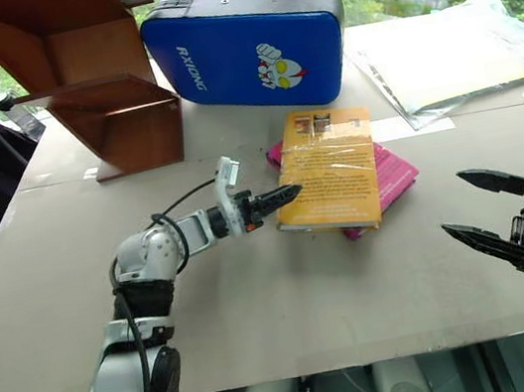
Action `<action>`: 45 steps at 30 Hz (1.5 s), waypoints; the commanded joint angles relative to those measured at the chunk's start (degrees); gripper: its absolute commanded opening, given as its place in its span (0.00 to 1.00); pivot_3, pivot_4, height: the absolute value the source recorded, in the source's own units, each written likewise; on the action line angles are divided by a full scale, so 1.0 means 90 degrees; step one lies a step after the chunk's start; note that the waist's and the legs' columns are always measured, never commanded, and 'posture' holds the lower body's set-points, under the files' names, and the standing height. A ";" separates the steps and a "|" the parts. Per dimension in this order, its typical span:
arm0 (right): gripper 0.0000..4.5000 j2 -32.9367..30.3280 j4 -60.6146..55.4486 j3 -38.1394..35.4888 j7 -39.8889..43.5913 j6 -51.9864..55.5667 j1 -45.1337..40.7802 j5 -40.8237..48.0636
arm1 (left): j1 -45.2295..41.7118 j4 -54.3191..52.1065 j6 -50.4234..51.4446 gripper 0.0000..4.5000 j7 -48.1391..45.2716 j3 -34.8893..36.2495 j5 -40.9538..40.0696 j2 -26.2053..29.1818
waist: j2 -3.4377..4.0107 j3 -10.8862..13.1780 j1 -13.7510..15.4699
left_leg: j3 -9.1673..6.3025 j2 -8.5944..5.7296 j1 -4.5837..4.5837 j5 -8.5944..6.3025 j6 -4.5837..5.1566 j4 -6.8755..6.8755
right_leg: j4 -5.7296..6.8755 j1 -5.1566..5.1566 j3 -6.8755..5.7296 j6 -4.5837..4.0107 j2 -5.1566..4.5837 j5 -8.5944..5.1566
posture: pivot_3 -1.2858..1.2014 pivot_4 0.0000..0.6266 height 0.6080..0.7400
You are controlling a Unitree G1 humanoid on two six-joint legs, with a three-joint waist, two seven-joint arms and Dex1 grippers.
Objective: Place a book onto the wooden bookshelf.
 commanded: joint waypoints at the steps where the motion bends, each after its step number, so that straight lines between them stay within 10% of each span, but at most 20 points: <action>1: 1.00 0.0012 -0.0315 -0.0413 -0.0012 0.0089 0.0099 0.0179 | -0.0092 0.0605 0.0226 0.99 -0.0280 -0.0178 0.0111 -0.0183 | 0.0001 -0.0002 0.0034 | -0.0001 -0.0002 0.0001 0.0000 0.0000 0.0001 | 0.0000 0.0002 0.0000 0.0001 -0.0001 0.0000 | 0.52 0.24 1.00; 13: 1.00 0.0275 -0.0515 -0.0416 -0.0121 0.0130 0.0167 0.0111 | -0.0365 0.0920 0.0222 0.01 -0.0801 0.0057 0.0076 -0.0278 | 0.0001 -0.0002 0.0062 | -0.0007 -0.0008 -0.0006 0.0000 0.0000 0.0012 | -0.0008 0.0007 0.0004 0.0008 -0.0014 0.0004 | 0.52 0.24 1.00; 19: 1.00 0.0245 -0.0403 -0.0408 -0.0056 0.0127 0.0056 0.0083 | -0.0194 -0.0948 0.0025 0.01 -0.0393 0.1072 -0.0682 -0.0229 | -0.0008 0.0005 -0.0008 | -0.0012 -0.0001 -0.0017 0.0000 -0.0001 0.0011 | -0.0008 -0.0006 0.0004 0.0009 -0.0012 0.0007 | 0.52 0.24 1.00; 27: 1.00 0.0373 0.0008 -0.0280 -0.0351 0.0470 -0.1311 0.0734 | -0.1006 -0.3718 -0.3563 0.01 0.0230 0.0588 0.1647 0.0864 | -0.0027 0.0031 -0.0030 | 0.0001 -0.0003 -0.0021 0.0004 -0.0012 0.0002 | -0.0014 -0.0015 0.0020 0.0005 -0.0012 0.0009 | 0.52 0.24 1.00; 34: 1.00 0.0516 0.0349 0.0164 -0.0506 0.0996 -0.2706 0.1210 | -0.1643 -0.2768 -0.6335 0.01 0.1268 -0.0364 0.5730 0.3441 | -0.0024 0.0036 -0.0086 | 0.0020 -0.0010 -0.0005 0.0006 -0.0010 -0.0032 | -0.0030 -0.0014 0.0040 0.0005 -0.0009 0.0009 | 0.52 0.24 1.00; 45: 1.00 0.0743 0.0672 0.0453 -0.0813 0.2013 -0.3980 0.2083 | -0.0506 -0.2136 -0.6956 0.01 0.1955 -0.0176 0.7720 0.5389 | -0.0032 0.0046 -0.0040 | 0.0020 0.0000 -0.0025 0.0003 -0.0004 -0.0075 | -0.0032 -0.0052 0.0032 0.0005 -0.0010 0.0009 | 0.52 0.24 1.00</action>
